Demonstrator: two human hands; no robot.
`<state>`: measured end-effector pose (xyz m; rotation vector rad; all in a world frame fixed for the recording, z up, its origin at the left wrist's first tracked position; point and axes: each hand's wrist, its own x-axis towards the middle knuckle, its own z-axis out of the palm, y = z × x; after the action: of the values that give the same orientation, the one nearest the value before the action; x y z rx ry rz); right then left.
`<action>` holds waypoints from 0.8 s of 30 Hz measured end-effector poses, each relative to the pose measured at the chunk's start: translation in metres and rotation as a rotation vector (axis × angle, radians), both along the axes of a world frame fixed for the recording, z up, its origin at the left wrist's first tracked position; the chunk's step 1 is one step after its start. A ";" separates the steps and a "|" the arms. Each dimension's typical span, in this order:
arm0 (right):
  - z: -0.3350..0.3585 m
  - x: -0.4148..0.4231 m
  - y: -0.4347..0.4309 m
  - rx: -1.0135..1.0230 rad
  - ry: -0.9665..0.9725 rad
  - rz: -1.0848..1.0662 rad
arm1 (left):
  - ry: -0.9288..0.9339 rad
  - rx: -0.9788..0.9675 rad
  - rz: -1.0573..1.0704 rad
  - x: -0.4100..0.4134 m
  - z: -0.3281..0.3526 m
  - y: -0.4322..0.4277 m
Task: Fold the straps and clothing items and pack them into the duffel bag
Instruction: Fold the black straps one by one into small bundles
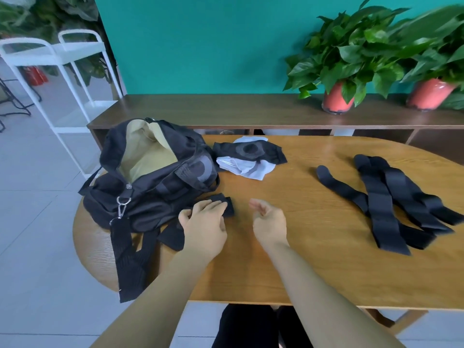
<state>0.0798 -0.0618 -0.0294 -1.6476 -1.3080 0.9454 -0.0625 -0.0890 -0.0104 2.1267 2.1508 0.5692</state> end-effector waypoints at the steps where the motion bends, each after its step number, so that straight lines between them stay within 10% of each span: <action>1: 0.001 0.011 -0.004 0.000 -0.002 -0.027 | -0.009 0.007 -0.013 0.008 -0.001 -0.002; 24: 0.020 0.278 0.022 -0.136 -0.350 -0.477 | 0.048 -0.081 -0.456 0.212 -0.009 0.021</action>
<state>0.3580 -0.0401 -0.0094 -2.1749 -1.0040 0.4800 0.1490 -0.0678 -0.0199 2.4859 1.5865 0.3826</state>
